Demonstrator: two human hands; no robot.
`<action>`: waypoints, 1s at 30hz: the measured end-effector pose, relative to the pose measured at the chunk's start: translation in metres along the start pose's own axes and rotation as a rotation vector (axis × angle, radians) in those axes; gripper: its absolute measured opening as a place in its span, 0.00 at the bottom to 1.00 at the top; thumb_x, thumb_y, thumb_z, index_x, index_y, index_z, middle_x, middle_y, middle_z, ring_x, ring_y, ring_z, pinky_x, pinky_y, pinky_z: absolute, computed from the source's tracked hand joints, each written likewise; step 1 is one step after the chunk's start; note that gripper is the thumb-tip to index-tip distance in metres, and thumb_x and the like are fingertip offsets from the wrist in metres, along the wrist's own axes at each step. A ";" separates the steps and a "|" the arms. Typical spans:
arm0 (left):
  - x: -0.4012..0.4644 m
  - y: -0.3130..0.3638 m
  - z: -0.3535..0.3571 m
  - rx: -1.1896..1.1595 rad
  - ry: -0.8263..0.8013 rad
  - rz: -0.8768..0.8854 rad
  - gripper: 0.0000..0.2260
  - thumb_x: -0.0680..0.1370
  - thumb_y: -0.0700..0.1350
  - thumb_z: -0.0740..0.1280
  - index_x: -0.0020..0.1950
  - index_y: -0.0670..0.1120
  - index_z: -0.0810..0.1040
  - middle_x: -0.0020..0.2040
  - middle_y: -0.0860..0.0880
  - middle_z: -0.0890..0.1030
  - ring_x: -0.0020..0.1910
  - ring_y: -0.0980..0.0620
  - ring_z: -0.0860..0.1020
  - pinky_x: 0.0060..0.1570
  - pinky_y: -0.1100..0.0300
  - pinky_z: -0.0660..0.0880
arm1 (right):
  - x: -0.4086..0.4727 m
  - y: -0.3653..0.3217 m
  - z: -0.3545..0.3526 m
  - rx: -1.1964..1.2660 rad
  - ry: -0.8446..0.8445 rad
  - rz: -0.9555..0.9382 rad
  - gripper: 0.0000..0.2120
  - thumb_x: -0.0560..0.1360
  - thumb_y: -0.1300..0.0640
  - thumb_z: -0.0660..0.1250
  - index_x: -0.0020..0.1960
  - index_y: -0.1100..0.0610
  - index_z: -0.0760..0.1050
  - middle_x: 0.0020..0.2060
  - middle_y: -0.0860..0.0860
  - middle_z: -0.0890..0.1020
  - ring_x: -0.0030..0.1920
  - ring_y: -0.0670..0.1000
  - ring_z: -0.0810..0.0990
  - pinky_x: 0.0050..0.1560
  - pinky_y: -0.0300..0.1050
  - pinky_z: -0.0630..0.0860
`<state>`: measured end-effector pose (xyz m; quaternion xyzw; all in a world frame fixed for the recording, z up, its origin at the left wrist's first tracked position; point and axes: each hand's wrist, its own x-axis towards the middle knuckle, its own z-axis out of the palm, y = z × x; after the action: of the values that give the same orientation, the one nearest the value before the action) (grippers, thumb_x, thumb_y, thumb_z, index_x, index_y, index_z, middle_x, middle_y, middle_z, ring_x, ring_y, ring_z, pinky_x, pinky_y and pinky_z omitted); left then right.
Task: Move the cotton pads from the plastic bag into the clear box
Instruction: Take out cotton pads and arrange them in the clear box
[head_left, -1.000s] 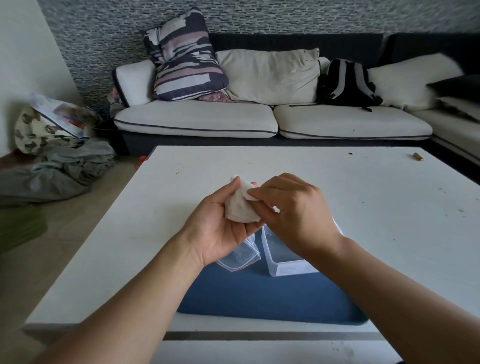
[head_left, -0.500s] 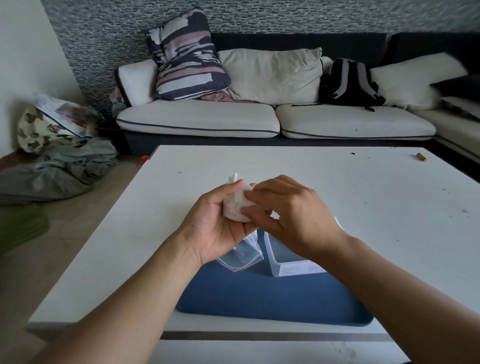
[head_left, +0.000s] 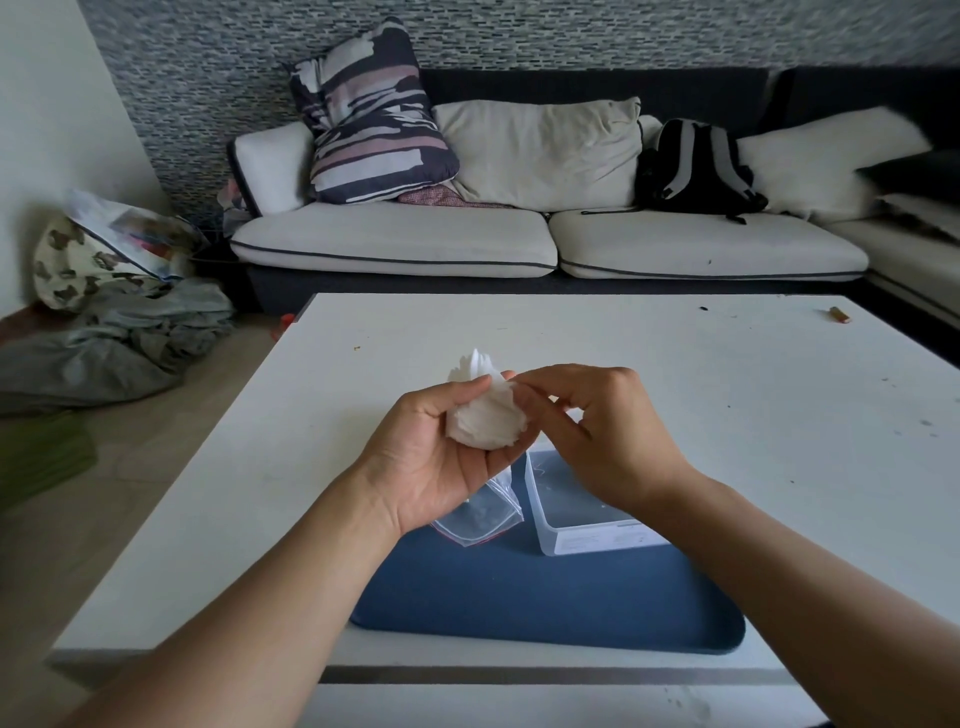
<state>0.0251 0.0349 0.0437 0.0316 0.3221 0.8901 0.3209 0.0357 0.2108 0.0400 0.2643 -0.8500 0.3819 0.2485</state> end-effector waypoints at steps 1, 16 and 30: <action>0.000 0.000 0.001 -0.002 0.008 -0.003 0.11 0.74 0.40 0.66 0.53 0.35 0.80 0.50 0.37 0.83 0.47 0.44 0.85 0.54 0.53 0.81 | 0.000 0.000 0.000 0.006 0.003 0.003 0.11 0.80 0.56 0.65 0.49 0.60 0.84 0.38 0.54 0.86 0.38 0.55 0.82 0.43 0.40 0.78; 0.005 -0.006 -0.006 0.079 0.047 0.014 0.25 0.70 0.35 0.66 0.68 0.35 0.74 0.68 0.33 0.77 0.63 0.43 0.78 0.55 0.56 0.81 | -0.001 -0.007 0.005 0.120 0.075 0.172 0.04 0.77 0.59 0.72 0.44 0.57 0.85 0.36 0.47 0.85 0.38 0.47 0.82 0.42 0.40 0.79; 0.004 -0.009 -0.002 0.161 0.061 0.000 0.12 0.73 0.38 0.71 0.54 0.37 0.83 0.55 0.40 0.83 0.50 0.49 0.83 0.50 0.58 0.82 | -0.001 -0.007 0.009 0.144 0.051 0.308 0.05 0.73 0.63 0.73 0.42 0.54 0.84 0.34 0.47 0.84 0.35 0.48 0.81 0.39 0.46 0.80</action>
<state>0.0266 0.0413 0.0357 0.0304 0.4024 0.8618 0.3073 0.0383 0.1999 0.0378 0.1383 -0.8442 0.4822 0.1890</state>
